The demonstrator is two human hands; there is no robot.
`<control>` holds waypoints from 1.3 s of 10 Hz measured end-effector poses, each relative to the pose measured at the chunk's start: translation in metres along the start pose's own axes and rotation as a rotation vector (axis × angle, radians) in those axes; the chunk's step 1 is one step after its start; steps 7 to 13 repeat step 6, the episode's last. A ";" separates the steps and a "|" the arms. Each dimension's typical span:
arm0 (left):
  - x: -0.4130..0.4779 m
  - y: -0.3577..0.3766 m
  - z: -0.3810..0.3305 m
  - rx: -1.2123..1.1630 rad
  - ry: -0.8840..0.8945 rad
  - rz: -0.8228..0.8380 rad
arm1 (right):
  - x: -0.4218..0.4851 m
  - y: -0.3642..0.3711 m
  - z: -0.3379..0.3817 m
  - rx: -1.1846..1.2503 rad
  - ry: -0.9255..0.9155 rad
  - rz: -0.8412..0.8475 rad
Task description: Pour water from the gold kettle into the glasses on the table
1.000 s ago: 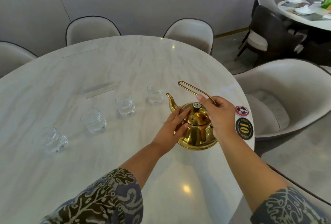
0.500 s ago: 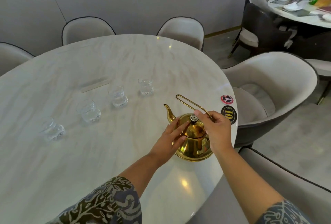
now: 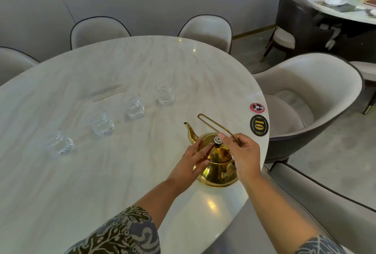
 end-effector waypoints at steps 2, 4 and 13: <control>-0.002 0.002 0.004 0.006 0.011 -0.017 | -0.003 -0.001 -0.005 0.002 -0.011 -0.007; -0.002 0.003 0.005 0.043 -0.012 -0.021 | -0.006 -0.001 0.002 -0.111 -0.096 -0.020; -0.013 -0.012 -0.013 -0.008 -0.025 -0.111 | -0.009 -0.007 0.021 -0.260 -0.263 -0.074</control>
Point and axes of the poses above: each hand's wrist, its own x-axis towards the middle knuckle, its own y-axis out of the palm, z = x × y, the point moved 6 cm from there along x, towards the middle knuckle, and after that the axes turned 11 degrees about -x, right-handed, at the moved point
